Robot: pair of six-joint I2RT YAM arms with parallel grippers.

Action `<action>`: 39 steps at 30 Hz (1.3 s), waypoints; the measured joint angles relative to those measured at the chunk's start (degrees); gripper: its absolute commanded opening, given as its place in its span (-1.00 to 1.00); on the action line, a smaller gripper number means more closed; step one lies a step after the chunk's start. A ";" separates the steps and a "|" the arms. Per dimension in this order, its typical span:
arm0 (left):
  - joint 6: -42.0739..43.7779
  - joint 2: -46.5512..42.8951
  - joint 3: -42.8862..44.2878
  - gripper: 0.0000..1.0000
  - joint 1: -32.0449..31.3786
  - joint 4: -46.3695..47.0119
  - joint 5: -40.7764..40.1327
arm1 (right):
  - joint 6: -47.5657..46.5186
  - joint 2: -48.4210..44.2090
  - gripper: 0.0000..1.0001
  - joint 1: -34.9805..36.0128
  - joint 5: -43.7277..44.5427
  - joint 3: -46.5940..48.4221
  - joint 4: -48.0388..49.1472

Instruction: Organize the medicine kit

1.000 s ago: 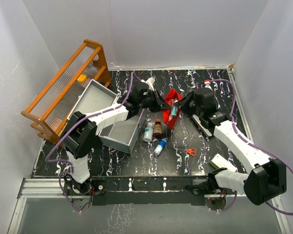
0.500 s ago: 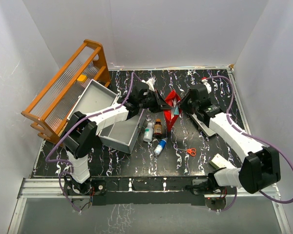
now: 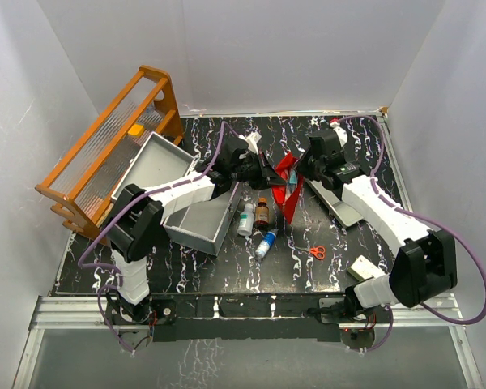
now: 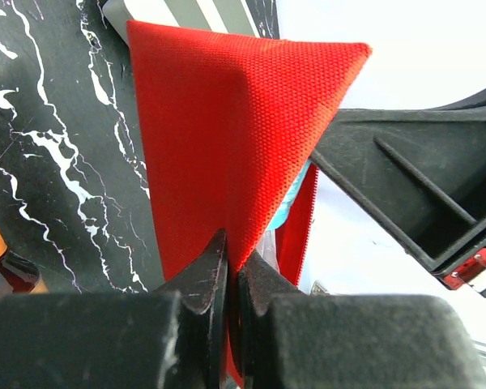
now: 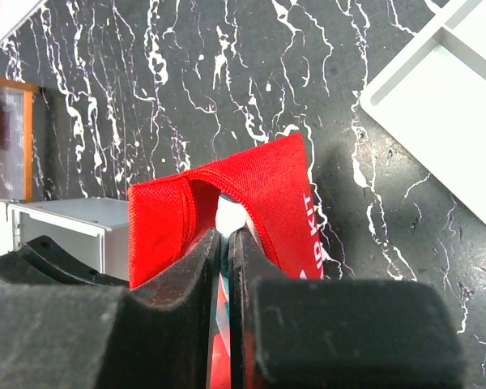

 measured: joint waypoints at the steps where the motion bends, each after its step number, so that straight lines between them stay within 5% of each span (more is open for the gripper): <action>1: 0.07 0.00 0.07 -1.00 0.00 -0.04 0.11 | -0.50 0.17 -0.88 0.00 -0.13 0.00 -0.13; 10: 0.48 0.00 0.31 -1.00 0.00 -0.26 0.39 | -4.94 0.46 -0.79 0.00 -2.21 -0.02 -0.17; 18: 0.50 0.02 0.46 -1.00 -0.02 -0.31 0.39 | -6.78 0.44 -0.46 0.00 -1.86 -0.02 -3.26; 31: 1.42 0.81 1.27 -1.00 -0.11 -1.33 0.37 | -8.13 -0.07 -0.39 0.00 -3.13 2.16 -6.32; 39: 2.67 0.81 1.99 -1.00 -0.11 -2.38 0.20 | -9.27 -7.50 -0.15 -0.02 -5.14 2.23 -7.69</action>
